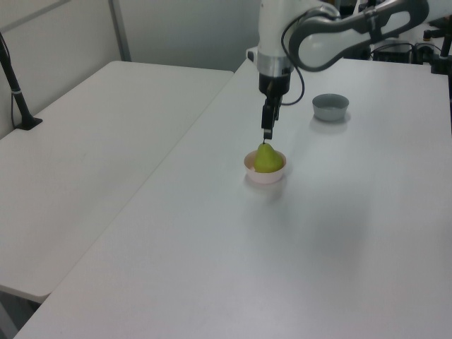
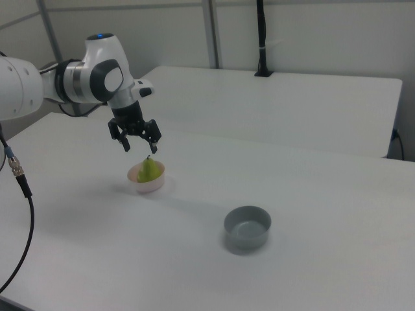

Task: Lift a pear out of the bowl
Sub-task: 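Lower the gripper over the pear inside the pink bowl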

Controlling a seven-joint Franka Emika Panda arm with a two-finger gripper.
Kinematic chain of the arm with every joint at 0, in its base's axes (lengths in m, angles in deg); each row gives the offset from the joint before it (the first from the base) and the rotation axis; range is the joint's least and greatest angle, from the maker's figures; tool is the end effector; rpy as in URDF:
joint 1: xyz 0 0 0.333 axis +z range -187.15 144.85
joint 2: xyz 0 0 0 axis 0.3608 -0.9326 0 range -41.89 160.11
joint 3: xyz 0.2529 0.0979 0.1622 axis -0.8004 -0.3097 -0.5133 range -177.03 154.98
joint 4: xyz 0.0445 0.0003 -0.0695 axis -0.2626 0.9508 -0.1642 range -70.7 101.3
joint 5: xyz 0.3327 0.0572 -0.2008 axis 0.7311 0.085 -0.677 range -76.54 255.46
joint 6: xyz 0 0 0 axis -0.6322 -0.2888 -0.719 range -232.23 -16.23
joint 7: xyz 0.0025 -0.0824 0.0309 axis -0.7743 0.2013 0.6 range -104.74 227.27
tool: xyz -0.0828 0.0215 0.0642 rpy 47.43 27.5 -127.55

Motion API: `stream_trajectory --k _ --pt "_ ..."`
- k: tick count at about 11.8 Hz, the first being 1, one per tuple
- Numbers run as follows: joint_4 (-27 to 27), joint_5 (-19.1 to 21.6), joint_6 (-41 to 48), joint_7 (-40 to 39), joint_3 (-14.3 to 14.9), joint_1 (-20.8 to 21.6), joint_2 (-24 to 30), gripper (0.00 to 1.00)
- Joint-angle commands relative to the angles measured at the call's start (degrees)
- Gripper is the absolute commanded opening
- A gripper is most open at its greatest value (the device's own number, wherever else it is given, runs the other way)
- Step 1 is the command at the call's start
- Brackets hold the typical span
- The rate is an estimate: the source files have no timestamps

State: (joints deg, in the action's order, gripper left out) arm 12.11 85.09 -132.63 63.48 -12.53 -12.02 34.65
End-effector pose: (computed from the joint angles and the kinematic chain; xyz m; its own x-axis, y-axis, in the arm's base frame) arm 0.6788 0.1202 0.4239 0.9818 0.1751 0.0736 0.1711 -0.9836 0.0575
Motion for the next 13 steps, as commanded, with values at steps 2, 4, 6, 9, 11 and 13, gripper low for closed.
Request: stream_trajectory --k 2,4,6,9,11,13 --pt "5.11 -3.80 -7.11 3.22 -0.61 0.36 -0.68 1.00" --pt "5.83 -4.42 -8.79 3.32 -0.61 0.27 -2.16 1.00" --pt "5.91 -4.42 -9.14 3.49 -0.61 0.36 -2.96 1.00" --pt "5.83 -4.50 -10.37 5.16 -0.70 0.54 -4.10 1.00" --pt "5.74 -4.50 -10.46 5.16 -0.70 0.54 -4.72 0.97" --pt "5.74 -4.59 -10.55 5.25 -0.78 0.54 -4.90 0.97"
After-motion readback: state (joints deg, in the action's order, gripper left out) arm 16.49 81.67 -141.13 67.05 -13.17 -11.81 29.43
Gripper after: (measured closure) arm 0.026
